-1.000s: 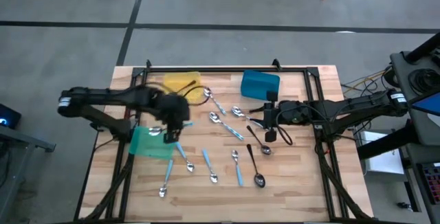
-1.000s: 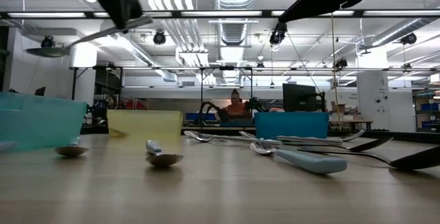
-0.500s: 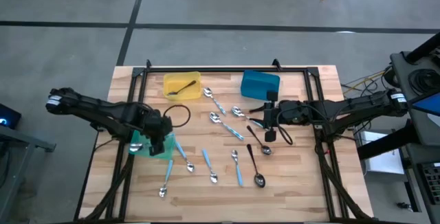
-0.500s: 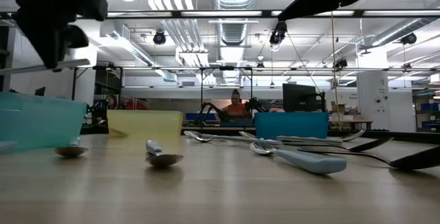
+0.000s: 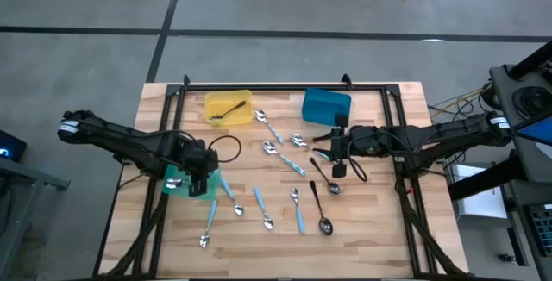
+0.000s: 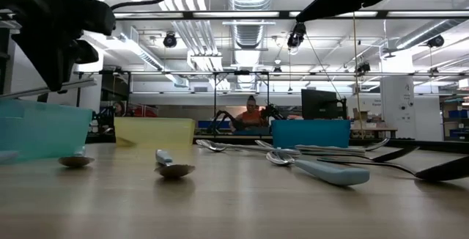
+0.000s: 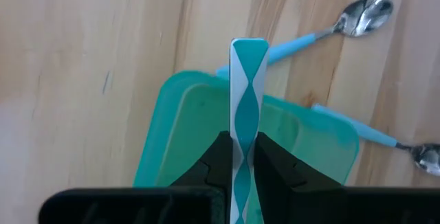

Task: Sort silverware by color (type)
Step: Put the blue patterned spoon into the green bin

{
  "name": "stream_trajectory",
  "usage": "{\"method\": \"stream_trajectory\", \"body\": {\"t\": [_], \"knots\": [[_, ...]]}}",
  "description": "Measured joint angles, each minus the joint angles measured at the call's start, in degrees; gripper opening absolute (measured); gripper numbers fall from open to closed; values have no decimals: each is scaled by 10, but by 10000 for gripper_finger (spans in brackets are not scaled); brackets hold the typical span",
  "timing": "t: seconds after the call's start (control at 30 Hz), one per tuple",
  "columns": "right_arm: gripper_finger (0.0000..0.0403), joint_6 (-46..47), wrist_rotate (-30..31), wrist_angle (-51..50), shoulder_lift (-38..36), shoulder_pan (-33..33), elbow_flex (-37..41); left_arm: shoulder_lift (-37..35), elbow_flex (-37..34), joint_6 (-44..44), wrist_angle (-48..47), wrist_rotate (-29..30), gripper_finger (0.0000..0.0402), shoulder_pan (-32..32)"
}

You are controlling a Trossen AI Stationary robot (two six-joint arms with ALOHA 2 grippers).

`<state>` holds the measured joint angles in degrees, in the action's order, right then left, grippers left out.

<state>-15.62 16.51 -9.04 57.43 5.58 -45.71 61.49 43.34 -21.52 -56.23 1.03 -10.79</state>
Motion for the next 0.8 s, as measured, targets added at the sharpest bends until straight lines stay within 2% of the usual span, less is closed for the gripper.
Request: {"method": "stream_trajectory", "body": {"t": [0.33,0.8], "knots": [[125,0,0,0,0,0,0,0,-13,0,12,36,23,0],[125,0,0,0,0,0,0,0,-58,-5,41,36,24,0]]}}
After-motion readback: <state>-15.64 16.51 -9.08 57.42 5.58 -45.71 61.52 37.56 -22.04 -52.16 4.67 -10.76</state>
